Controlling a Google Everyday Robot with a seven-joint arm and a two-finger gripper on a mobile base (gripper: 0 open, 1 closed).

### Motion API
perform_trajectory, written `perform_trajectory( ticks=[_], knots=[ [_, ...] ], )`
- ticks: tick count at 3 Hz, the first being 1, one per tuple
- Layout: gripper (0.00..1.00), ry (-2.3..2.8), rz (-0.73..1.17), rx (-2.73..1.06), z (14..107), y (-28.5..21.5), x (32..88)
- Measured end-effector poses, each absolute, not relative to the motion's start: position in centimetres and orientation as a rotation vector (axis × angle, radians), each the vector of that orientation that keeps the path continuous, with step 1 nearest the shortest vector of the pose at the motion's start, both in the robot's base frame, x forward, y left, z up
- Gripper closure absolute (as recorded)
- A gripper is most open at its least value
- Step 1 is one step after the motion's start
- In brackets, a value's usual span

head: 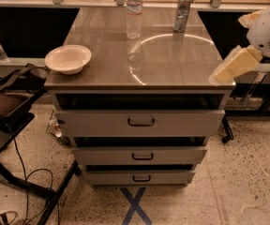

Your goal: Knock water bottle over

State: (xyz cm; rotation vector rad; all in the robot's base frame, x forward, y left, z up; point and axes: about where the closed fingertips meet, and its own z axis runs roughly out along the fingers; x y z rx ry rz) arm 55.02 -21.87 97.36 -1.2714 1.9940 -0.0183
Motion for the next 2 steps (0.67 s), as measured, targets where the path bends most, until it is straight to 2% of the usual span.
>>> perform_trajectory(
  ticks=[2],
  knots=[
    [0.0, 1.717, 0.105, -0.938, 99.1, -21.0, 64.6]
  ],
)
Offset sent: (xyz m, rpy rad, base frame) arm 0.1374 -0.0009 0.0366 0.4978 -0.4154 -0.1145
